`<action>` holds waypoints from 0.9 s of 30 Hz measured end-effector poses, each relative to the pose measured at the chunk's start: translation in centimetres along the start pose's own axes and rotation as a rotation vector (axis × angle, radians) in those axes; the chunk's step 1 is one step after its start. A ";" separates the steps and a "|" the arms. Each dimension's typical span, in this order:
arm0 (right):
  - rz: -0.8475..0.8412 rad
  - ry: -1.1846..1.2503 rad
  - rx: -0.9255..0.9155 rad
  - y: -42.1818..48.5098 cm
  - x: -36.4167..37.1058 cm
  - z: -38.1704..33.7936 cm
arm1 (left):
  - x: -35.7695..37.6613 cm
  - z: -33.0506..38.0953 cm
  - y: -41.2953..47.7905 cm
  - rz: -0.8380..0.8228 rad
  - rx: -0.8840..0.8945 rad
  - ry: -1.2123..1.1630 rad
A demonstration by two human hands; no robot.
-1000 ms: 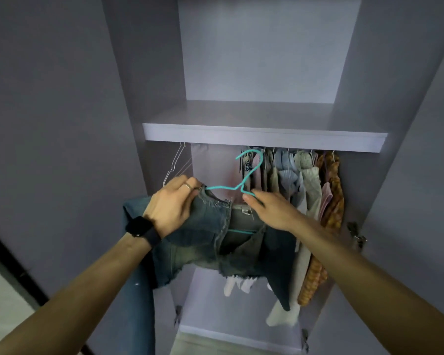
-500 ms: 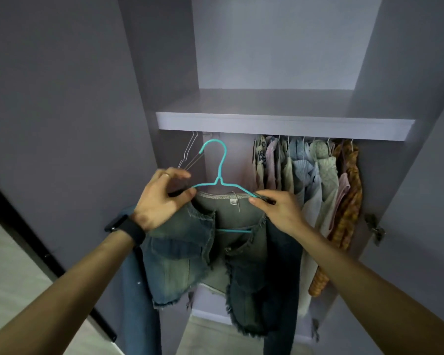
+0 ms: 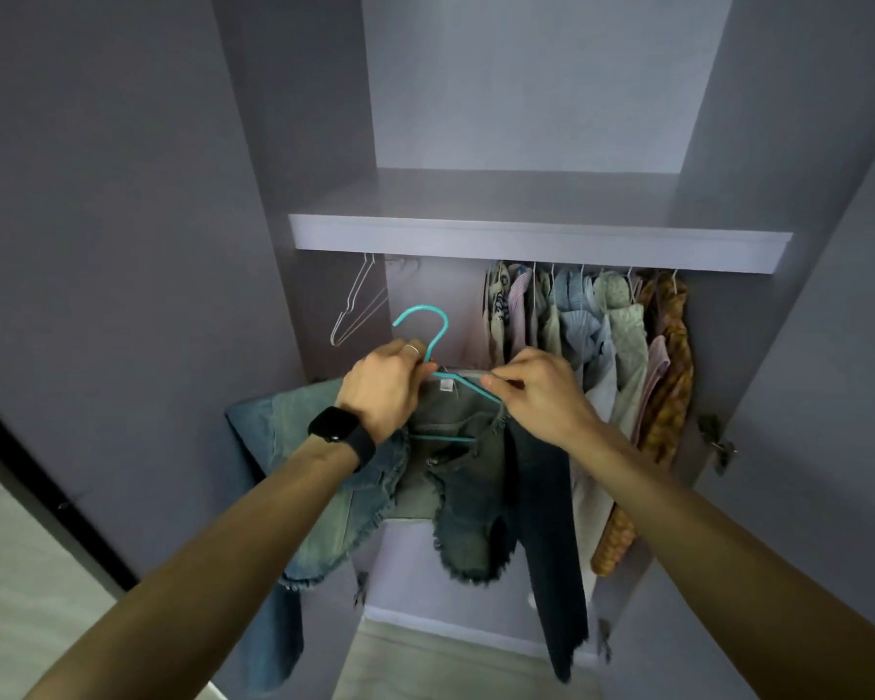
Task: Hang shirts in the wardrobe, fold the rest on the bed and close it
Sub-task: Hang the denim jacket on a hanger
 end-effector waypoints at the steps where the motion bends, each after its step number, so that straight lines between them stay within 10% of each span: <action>1: 0.098 0.012 0.014 0.3 -0.6 -0.6 | 0.2 0.3 0.4 0.002 -0.009 -0.008; 15: -0.129 -0.031 -0.084 0.6 -1.2 2.3 | -0.5 2.5 2.3 -0.001 0.134 -0.221; 27: 0.265 0.141 -0.092 0.0 -2.8 -0.8 | 1.1 4.7 1.9 0.010 0.080 -0.192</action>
Point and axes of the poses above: each hand's wrist, its own y-axis towards the middle knuckle, its own x-axis out of the palm, z = x × y, the point moved 7 cm from there along y, towards the middle knuckle, and after that the axes turned 5 degrees about -x, right-handed, at the moved point
